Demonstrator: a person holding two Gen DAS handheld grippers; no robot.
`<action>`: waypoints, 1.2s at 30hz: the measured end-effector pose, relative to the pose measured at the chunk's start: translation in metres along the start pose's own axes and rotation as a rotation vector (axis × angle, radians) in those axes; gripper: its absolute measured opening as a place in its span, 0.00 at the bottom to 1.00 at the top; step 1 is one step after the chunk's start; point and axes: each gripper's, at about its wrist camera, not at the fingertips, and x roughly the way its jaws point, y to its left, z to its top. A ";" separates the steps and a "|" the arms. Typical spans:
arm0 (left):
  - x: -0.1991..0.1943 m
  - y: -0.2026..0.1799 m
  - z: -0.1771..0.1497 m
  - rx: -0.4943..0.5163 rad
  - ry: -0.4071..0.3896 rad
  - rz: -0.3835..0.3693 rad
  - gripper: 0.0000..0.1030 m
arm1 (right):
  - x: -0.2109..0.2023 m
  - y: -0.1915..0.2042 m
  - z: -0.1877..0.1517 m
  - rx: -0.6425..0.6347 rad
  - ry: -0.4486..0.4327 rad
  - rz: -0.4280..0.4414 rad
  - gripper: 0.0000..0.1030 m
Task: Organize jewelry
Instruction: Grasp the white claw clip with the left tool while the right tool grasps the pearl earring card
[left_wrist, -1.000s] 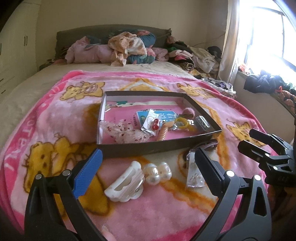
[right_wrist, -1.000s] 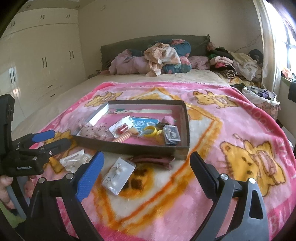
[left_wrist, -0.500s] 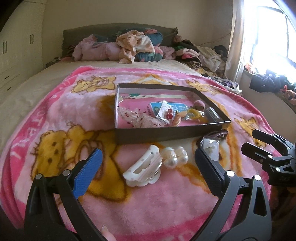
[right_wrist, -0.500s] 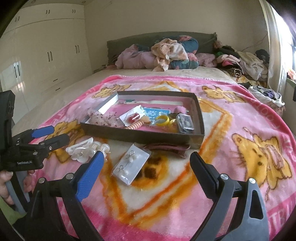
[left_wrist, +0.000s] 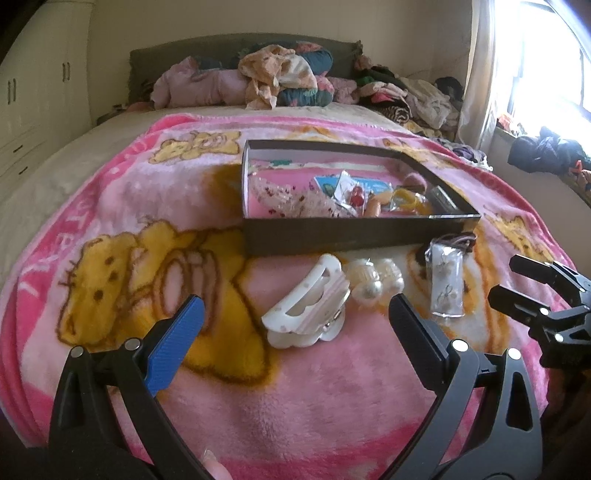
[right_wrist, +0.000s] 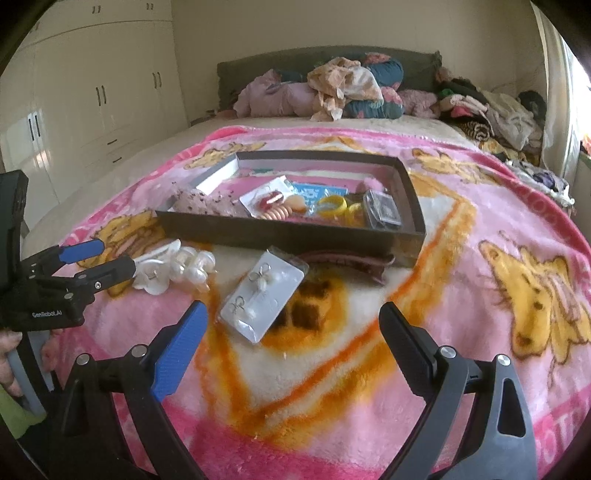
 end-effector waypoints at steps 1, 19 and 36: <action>0.002 0.000 -0.001 0.001 0.005 0.001 0.89 | 0.002 -0.002 -0.001 0.010 0.008 0.004 0.89; 0.033 0.004 0.001 0.033 0.038 -0.018 0.89 | 0.049 0.008 0.006 0.085 0.103 0.077 0.77; 0.040 0.001 0.000 0.020 0.080 -0.105 0.41 | 0.058 0.010 0.013 0.113 0.098 0.049 0.32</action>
